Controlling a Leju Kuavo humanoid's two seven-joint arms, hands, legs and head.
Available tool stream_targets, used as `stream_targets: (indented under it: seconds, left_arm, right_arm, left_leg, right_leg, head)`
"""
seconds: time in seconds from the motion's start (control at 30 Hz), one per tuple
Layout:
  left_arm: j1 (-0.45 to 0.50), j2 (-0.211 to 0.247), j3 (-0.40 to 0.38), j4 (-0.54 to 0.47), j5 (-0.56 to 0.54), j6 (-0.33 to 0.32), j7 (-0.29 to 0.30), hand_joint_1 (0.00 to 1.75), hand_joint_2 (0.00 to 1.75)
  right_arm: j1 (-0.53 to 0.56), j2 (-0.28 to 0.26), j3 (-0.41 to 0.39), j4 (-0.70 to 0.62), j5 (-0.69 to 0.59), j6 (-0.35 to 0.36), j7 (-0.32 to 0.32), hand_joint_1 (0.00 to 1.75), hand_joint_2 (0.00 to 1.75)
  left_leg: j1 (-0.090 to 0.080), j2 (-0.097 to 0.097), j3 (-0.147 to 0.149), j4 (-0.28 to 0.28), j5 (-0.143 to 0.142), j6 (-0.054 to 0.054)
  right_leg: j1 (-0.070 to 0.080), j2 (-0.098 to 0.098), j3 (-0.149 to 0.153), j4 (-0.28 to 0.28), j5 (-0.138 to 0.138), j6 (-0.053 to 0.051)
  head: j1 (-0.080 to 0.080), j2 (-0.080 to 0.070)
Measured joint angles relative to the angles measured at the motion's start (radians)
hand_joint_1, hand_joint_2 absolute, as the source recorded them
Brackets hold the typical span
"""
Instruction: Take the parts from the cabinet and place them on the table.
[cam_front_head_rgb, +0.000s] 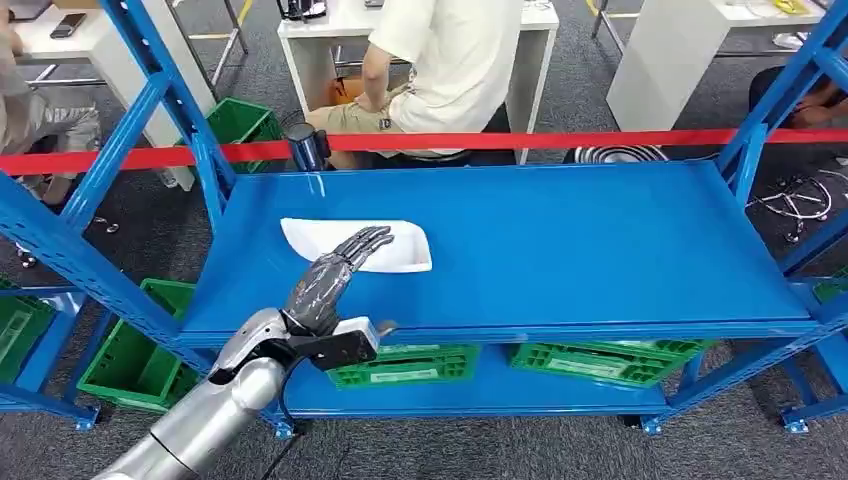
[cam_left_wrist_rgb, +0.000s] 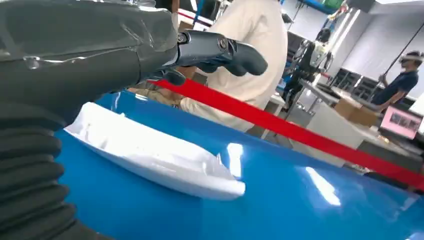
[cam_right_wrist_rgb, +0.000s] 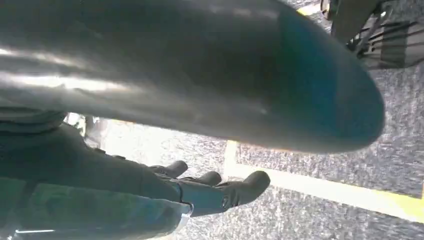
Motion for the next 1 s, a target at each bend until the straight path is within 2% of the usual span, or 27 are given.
stream_targets:
  seconds: [0.03, 0.1, 0.13, 0.17, 0.2, 0.23, 0.27, 0.3, 0.33, 0.43, 0.47, 0.5, 0.53, 0.57, 0.6, 0.63, 0.67, 0.7, 0.73, 0.77, 0.8, 0.83, 0.87, 0.93, 0.97, 1.0]
  left_arm:
    - [-0.003, -0.001, 0.000, 0.005, 0.000, 0.000, 0.000, 0.00, 0.00]
    - [-0.004, -0.001, 0.000, 0.018, 0.003, 0.000, 0.000, 0.00, 0.00]
    - [-0.003, -0.002, -0.001, 0.024, 0.003, 0.000, 0.000, 0.00, 0.00]
    - [-0.003, -0.002, -0.001, 0.030, 0.003, 0.000, 0.000, 0.00, 0.00]
    - [-0.004, -0.002, -0.001, 0.033, 0.003, 0.000, 0.000, 0.00, 0.00]
    - [-0.004, -0.002, -0.001, 0.035, 0.011, -0.001, 0.000, 0.00, 0.00]
    - [-0.004, -0.003, 0.002, 0.035, 0.027, -0.008, -0.004, 0.00, 0.00]
    - [-0.004, -0.003, 0.005, 0.035, 0.050, -0.013, -0.012, 0.00, 0.00]
    - [-0.004, -0.003, 0.010, 0.035, 0.070, -0.016, -0.022, 0.00, 0.00]
    - [0.008, -0.006, 0.017, 0.021, 0.125, -0.021, -0.057, 0.00, 0.00]
    - [0.017, -0.006, 0.025, 0.006, 0.147, -0.023, -0.068, 0.00, 0.00]
    - [0.033, -0.011, 0.032, -0.018, 0.175, -0.030, -0.085, 0.00, 0.00]
    - [0.045, -0.014, 0.035, -0.048, 0.215, -0.039, -0.107, 0.00, 0.00]
    - [0.059, -0.018, 0.037, -0.084, 0.269, -0.057, -0.130, 0.00, 0.00]
    - [0.084, -0.019, 0.039, -0.127, 0.328, -0.078, -0.152, 0.00, 0.00]
    - [0.119, -0.021, 0.042, -0.178, 0.389, -0.092, -0.171, 0.00, 0.00]
    - [0.146, -0.021, 0.042, -0.223, 0.429, -0.099, -0.181, 0.00, 0.00]
    - [0.173, -0.020, 0.041, -0.274, 0.467, -0.105, -0.189, 0.00, 0.00]
    - [0.189, -0.019, 0.040, -0.311, 0.491, -0.105, -0.194, 0.00, 0.00]
    - [0.204, -0.019, 0.039, -0.348, 0.505, -0.106, -0.198, 0.00, 0.00]
    - [0.215, -0.018, 0.039, -0.379, 0.513, -0.106, -0.201, 0.00, 0.00]
    - [0.222, -0.016, 0.039, -0.399, 0.520, -0.106, -0.203, 0.00, 0.00]
    - [0.227, -0.014, 0.038, -0.416, 0.522, -0.106, -0.204, 0.00, 0.00]
    - [0.238, -0.010, 0.035, -0.445, 0.531, -0.106, -0.209, 0.00, 0.00]
    - [0.242, -0.009, 0.035, -0.454, 0.538, -0.106, -0.214, 0.00, 0.00]
    - [0.246, -0.004, 0.035, -0.467, 0.551, -0.109, -0.222, 0.00, 0.00]
  right_arm:
    - [0.000, -0.001, -0.001, 0.000, 0.000, 0.000, 0.000, 0.00, 0.00]
    - [0.001, -0.001, -0.003, 0.000, 0.000, 0.000, 0.000, 0.00, 0.00]
    - [0.002, -0.001, -0.004, 0.000, 0.000, 0.000, 0.000, 0.00, 0.00]
    - [0.003, -0.001, -0.005, 0.000, 0.000, 0.000, 0.000, 0.00, 0.00]
    - [0.004, -0.001, -0.005, 0.000, 0.000, 0.000, 0.000, 0.00, 0.00]
    - [0.003, -0.001, -0.006, 0.000, 0.000, 0.000, 0.000, 0.00, 0.00]
    - [0.003, -0.001, -0.006, 0.000, 0.000, -0.001, 0.000, 0.00, 0.00]
    - [0.003, 0.002, -0.007, 0.000, -0.002, -0.001, -0.001, 0.00, 0.00]
    - [0.003, 0.011, -0.007, 0.000, -0.002, -0.001, -0.001, 0.00, 0.00]
    - [0.006, 0.009, -0.013, 0.000, -0.003, -0.002, -0.002, 0.00, 0.00]
    - [0.006, 0.010, -0.015, 0.000, -0.003, -0.002, -0.002, 0.00, 0.00]
    - [0.008, 0.010, -0.016, 0.000, -0.003, -0.002, -0.003, 0.00, 0.00]
    - [0.010, 0.010, -0.016, 0.000, -0.004, -0.002, -0.005, 0.00, 0.00]
    - [0.010, 0.008, -0.017, 0.000, -0.005, -0.002, -0.006, 0.00, 0.00]
    - [0.011, 0.005, -0.017, 0.000, -0.006, -0.002, -0.006, 0.00, 0.00]
    - [0.016, 0.003, -0.018, 0.001, -0.008, -0.002, -0.008, 0.00, 0.00]
    - [0.020, 0.002, -0.019, 0.002, -0.011, -0.002, -0.010, 0.00, 0.00]
    - [0.026, 0.002, -0.020, 0.003, -0.013, -0.002, -0.013, 0.00, 0.00]
    - [0.030, 0.001, -0.021, 0.005, -0.015, -0.002, -0.016, 0.00, 0.00]
    - [0.032, 0.000, -0.021, 0.006, -0.015, -0.002, -0.018, 0.00, 0.00]
    - [0.032, -0.001, -0.022, 0.007, -0.016, -0.002, -0.019, 0.00, 0.00]
    - [0.030, 0.001, -0.022, 0.007, -0.017, -0.001, -0.020, 0.00, 0.00]
    - [0.030, 0.000, -0.022, 0.007, -0.018, -0.001, -0.020, 0.00, 0.00]
    - [0.031, 0.002, -0.022, 0.008, -0.019, 0.000, -0.021, 0.00, 0.00]
    - [0.031, 0.003, -0.022, 0.008, -0.020, 0.001, -0.021, 0.00, 0.00]
    - [0.031, 0.006, -0.022, 0.008, -0.021, 0.002, -0.021, 0.00, 0.00]
  left_leg:
    - [0.003, -0.001, -0.023, 0.054, -0.036, -0.008]
    - [0.011, -0.001, -0.104, 0.224, -0.117, -0.020]
    - [0.014, -0.001, -0.138, 0.292, -0.137, -0.022]
    - [0.016, -0.001, -0.153, 0.315, -0.133, -0.023]
    - [0.017, -0.001, -0.142, 0.287, -0.107, -0.021]
    - [0.017, -0.001, -0.107, 0.213, -0.063, -0.016]
    - [0.016, -0.002, -0.057, 0.111, -0.013, -0.006]
    - [0.011, -0.004, -0.007, 0.015, 0.025, 0.011]
    - [0.005, -0.001, 0.010, -0.021, 0.014, 0.020]
    - [-0.005, 0.003, 0.004, -0.023, 0.015, 0.027]
    - [-0.006, 0.002, 0.012, -0.037, 0.022, 0.034]
    - [0.008, 0.007, 0.031, -0.066, 0.041, 0.031]
    - [0.005, 0.006, 0.036, -0.079, 0.045, 0.040]
    - [0.004, 0.007, 0.035, -0.078, 0.048, 0.043]
    - [0.003, 0.007, 0.034, -0.078, 0.048, 0.043]
    - [0.000, 0.007, 0.033, -0.078, 0.047, 0.043]
    - [-0.001, 0.007, 0.032, -0.076, 0.046, 0.042]
    - [-0.001, 0.006, 0.031, -0.073, 0.044, 0.040]
    - [0.001, 0.002, 0.031, -0.070, 0.042, 0.038]
    - [0.002, 0.000, 0.030, -0.063, 0.038, 0.032]
    - [0.003, -0.002, 0.027, -0.050, 0.031, 0.024]
    - [-0.004, -0.003, 0.018, -0.033, 0.020, 0.015]
    - [-0.005, -0.004, 0.013, -0.024, 0.012, 0.011]
    - [-0.001, -0.004, 0.013, -0.025, 0.014, 0.006]
    - [0.001, -0.003, 0.013, -0.024, 0.013, 0.005]
    - [0.005, -0.003, 0.011, -0.013, 0.006, -0.001]
  right_leg:
    - [0.000, 0.000, 0.000, 0.000, 0.000, -0.007]
    - [0.001, 0.000, -0.001, 0.000, -0.001, -0.008]
    - [0.001, 0.000, -0.001, 0.000, -0.001, -0.009]
    - [0.001, 0.000, -0.001, 0.000, -0.002, -0.008]
    - [0.002, 0.001, 0.000, 0.000, -0.002, -0.008]
    - [0.003, 0.003, 0.002, 0.000, -0.002, -0.008]
    - [0.005, 0.005, 0.005, 0.000, -0.002, -0.008]
    - [0.002, 0.006, 0.005, -0.001, -0.002, -0.008]
    - [0.006, 0.006, 0.004, -0.001, -0.001, -0.006]
    - [0.002, 0.004, 0.003, -0.009, 0.002, 0.006]
    - [0.007, 0.004, 0.009, -0.015, 0.005, 0.014]
    - [0.006, 0.001, 0.002, -0.002, 0.000, 0.015]
    - [0.010, 0.000, -0.014, 0.029, -0.020, 0.010]
    - [0.010, 0.000, -0.050, 0.102, -0.055, 0.000]
    - [0.010, 0.001, -0.089, 0.181, -0.085, -0.005]
    - [0.010, 0.000, -0.128, 0.260, -0.111, -0.005]
    - [0.010, 0.000, -0.146, 0.295, -0.117, 0.001]
    - [0.008, 0.000, -0.140, 0.279, -0.105, 0.012]
    - [0.005, 0.000, -0.113, 0.225, -0.081, 0.024]
    - [0.001, -0.002, -0.061, 0.125, -0.044, 0.039]
    - [-0.003, -0.005, -0.007, 0.025, -0.015, 0.049]
    - [0.000, -0.009, 0.001, 0.003, -0.017, 0.040]
    - [0.000, -0.004, 0.006, 0.001, -0.014, 0.026]
    - [0.009, -0.004, 0.004, 0.005, -0.014, 0.012]
    - [0.007, -0.004, 0.004, 0.004, -0.012, 0.007]
    - [-0.002, -0.003, 0.006, 0.002, -0.009, 0.001]
  head:
    - [-0.002, 0.000]
    - [-0.002, 0.000]
    - [-0.002, 0.000]
    - [-0.002, 0.000]
    - [-0.002, 0.000]
    - [-0.002, 0.000]
    - [-0.002, 0.000]
    - [-0.002, 0.000]
    - [0.001, 0.000]
    - [-0.002, 0.000]
    - [-0.003, 0.000]
    - [-0.001, 0.000]
    - [0.001, 0.000]
    - [0.002, 0.000]
    - [0.003, 0.000]
    - [0.003, 0.000]
    - [0.003, 0.000]
    - [0.003, 0.000]
    - [0.004, 0.000]
    - [0.003, 0.000]
    - [0.004, 0.000]
    - [0.005, 0.000]
    - [0.002, 0.000]
    - [0.001, 0.000]
    - [0.000, 0.000]
    - [0.001, 0.000]
